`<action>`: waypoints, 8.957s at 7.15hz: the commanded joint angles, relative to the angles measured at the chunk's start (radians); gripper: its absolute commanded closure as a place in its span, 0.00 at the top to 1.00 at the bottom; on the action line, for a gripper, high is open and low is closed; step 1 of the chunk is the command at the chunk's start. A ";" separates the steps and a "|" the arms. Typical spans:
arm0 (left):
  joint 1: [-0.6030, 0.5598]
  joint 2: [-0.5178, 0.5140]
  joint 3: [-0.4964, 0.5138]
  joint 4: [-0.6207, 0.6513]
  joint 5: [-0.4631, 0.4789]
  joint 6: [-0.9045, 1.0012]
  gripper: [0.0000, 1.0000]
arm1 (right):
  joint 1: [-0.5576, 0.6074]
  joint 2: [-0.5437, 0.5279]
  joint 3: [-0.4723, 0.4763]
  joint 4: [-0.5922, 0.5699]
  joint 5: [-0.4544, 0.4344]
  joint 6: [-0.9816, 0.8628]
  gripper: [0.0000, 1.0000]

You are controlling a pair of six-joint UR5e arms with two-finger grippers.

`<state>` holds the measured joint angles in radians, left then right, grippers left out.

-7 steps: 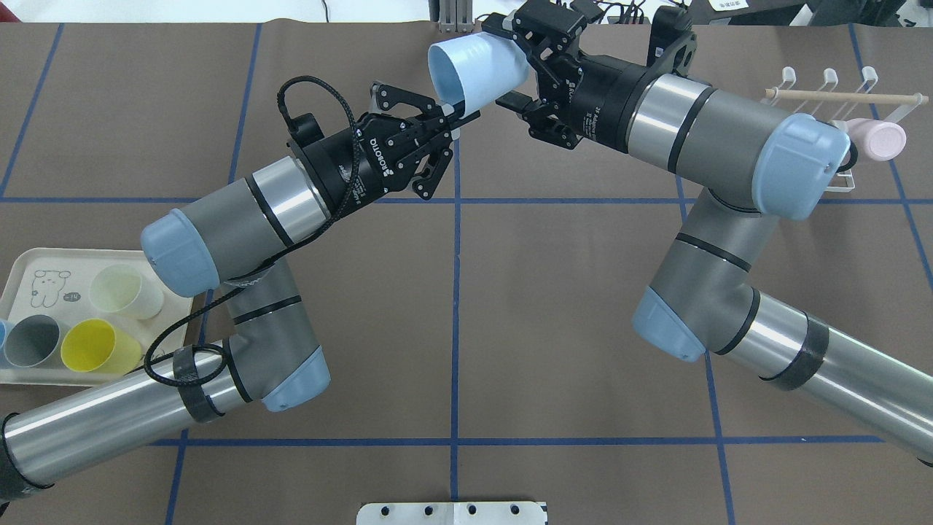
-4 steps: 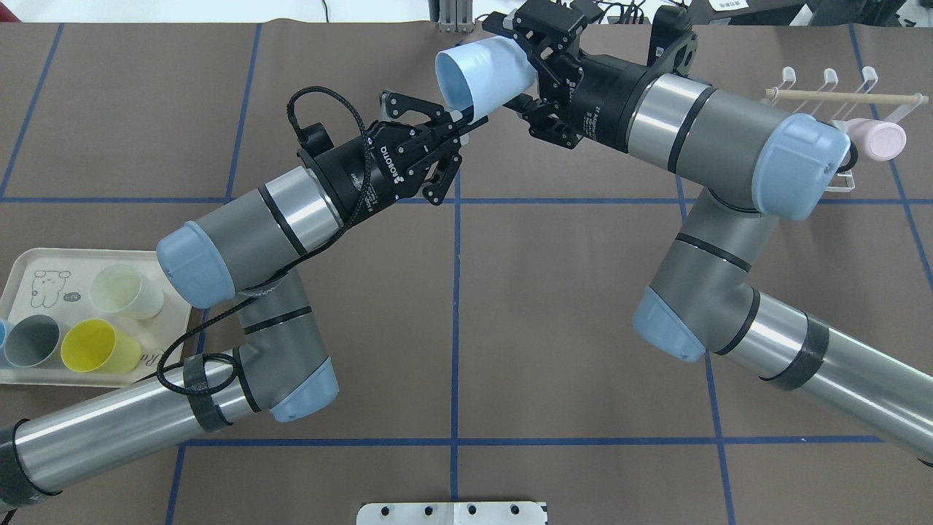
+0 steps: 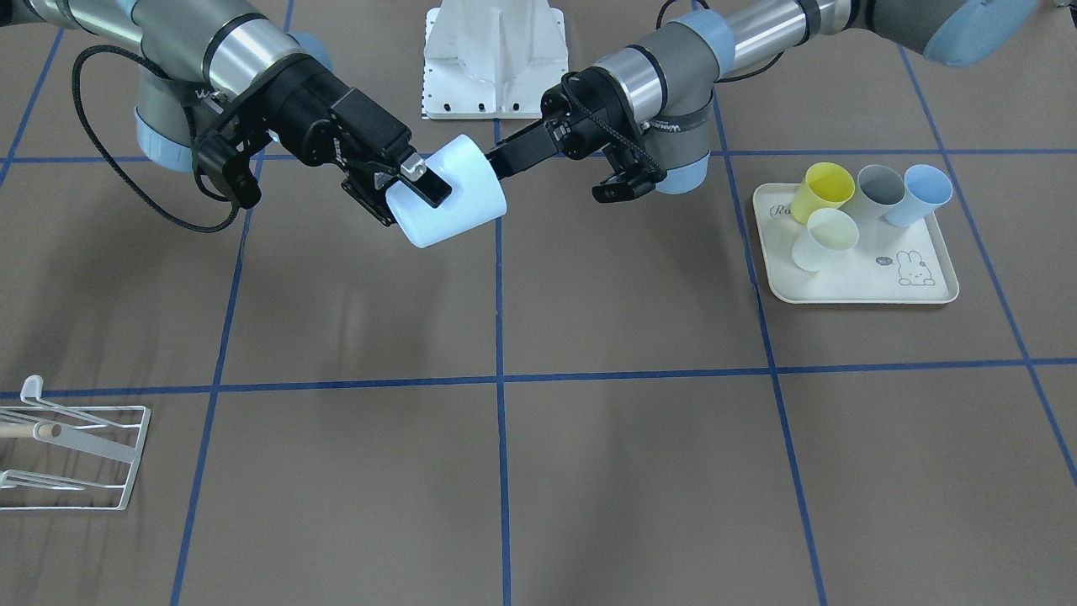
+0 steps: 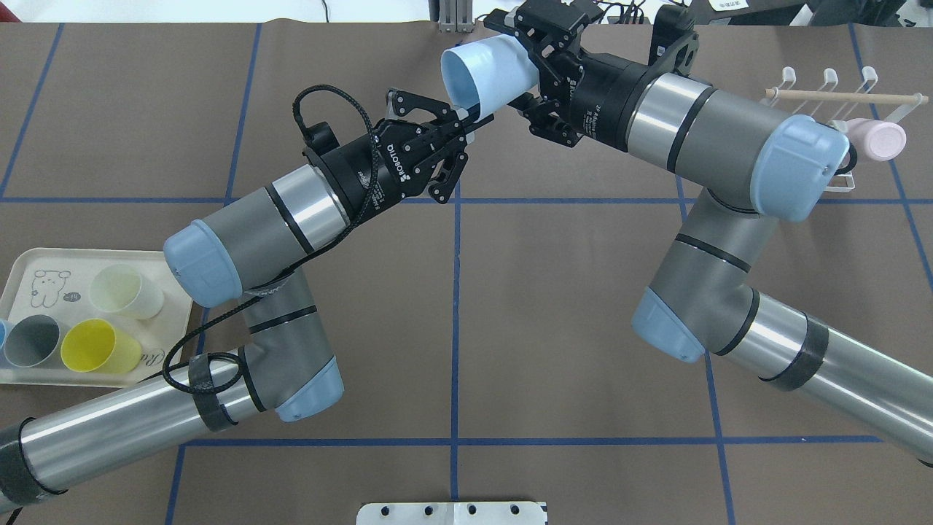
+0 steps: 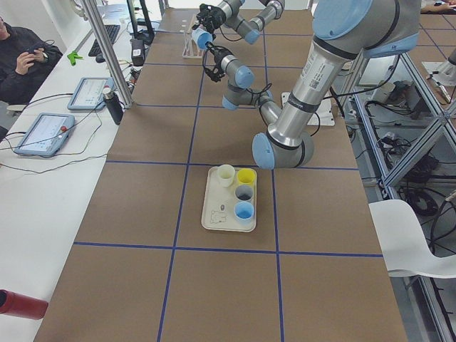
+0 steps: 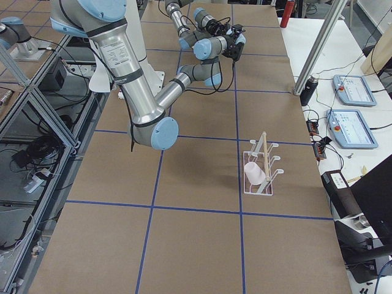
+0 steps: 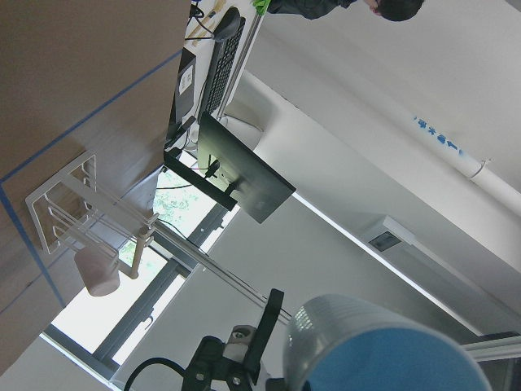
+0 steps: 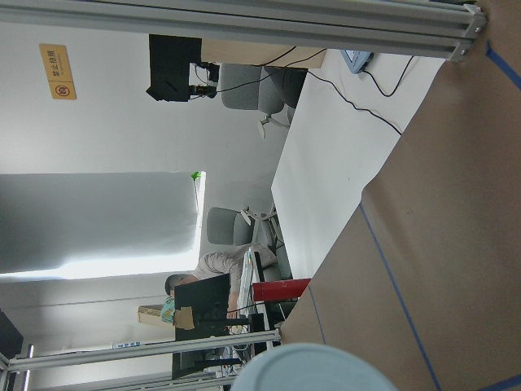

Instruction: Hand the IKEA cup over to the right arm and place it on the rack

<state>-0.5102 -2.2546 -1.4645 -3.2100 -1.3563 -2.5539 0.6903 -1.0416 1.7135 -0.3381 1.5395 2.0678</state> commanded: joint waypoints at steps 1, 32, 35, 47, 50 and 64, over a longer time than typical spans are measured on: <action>0.001 -0.005 0.006 0.004 0.000 0.000 0.00 | 0.000 0.000 0.000 0.001 -0.001 0.000 0.93; -0.059 0.060 -0.220 0.624 -0.161 0.699 0.99 | 0.141 -0.540 0.014 -0.392 -0.547 -1.147 0.00; -0.057 0.061 -0.220 0.624 -0.161 0.699 0.99 | 0.143 -0.542 0.008 -0.392 -0.547 -1.146 0.00; -0.057 0.063 -0.215 0.619 -0.159 0.696 0.99 | 0.144 -0.549 -0.043 -0.392 -0.547 -1.138 0.00; -0.057 0.063 -0.214 0.619 -0.159 0.696 0.99 | 0.144 -0.543 -0.051 -0.392 -0.545 -1.138 0.40; -0.264 0.658 -0.623 0.825 -0.577 1.276 0.99 | 0.382 -0.524 0.321 -0.463 0.394 -0.889 0.99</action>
<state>-0.7204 -1.7326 -2.0500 -2.3914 -1.8242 -1.4203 1.0730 -1.6077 2.0279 -0.7999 1.8239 1.0979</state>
